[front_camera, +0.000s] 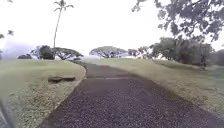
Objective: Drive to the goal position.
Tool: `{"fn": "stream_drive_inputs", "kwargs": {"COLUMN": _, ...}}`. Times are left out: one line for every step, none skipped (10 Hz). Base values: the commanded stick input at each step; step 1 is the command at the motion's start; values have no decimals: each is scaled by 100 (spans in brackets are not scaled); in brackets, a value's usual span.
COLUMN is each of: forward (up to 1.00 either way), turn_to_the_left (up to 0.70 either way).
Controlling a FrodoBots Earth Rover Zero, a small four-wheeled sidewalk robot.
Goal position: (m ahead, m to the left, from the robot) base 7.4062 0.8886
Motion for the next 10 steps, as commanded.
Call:
{"fn": "stream_drive_inputs", "kwargs": {"forward": 70, "turn_to_the_left": 0}}
{"fn": "stream_drive_inputs", "kwargs": {"forward": 70, "turn_to_the_left": 0}}
{"fn": "stream_drive_inputs", "kwargs": {"forward": 70, "turn_to_the_left": 0}}
{"fn": "stream_drive_inputs", "kwargs": {"forward": 70, "turn_to_the_left": 0}}
{"fn": "stream_drive_inputs", "kwargs": {"forward": 70, "turn_to_the_left": 0}}
{"fn": "stream_drive_inputs", "kwargs": {"forward": 70, "turn_to_the_left": 0}}
{"fn": "stream_drive_inputs", "kwargs": {"forward": 70, "turn_to_the_left": 0}}
{"fn": "stream_drive_inputs", "kwargs": {"forward": 70, "turn_to_the_left": 0}}
{"fn": "stream_drive_inputs", "kwargs": {"forward": 70, "turn_to_the_left": 0}}
{"fn": "stream_drive_inputs", "kwargs": {"forward": 70, "turn_to_the_left": 0}}
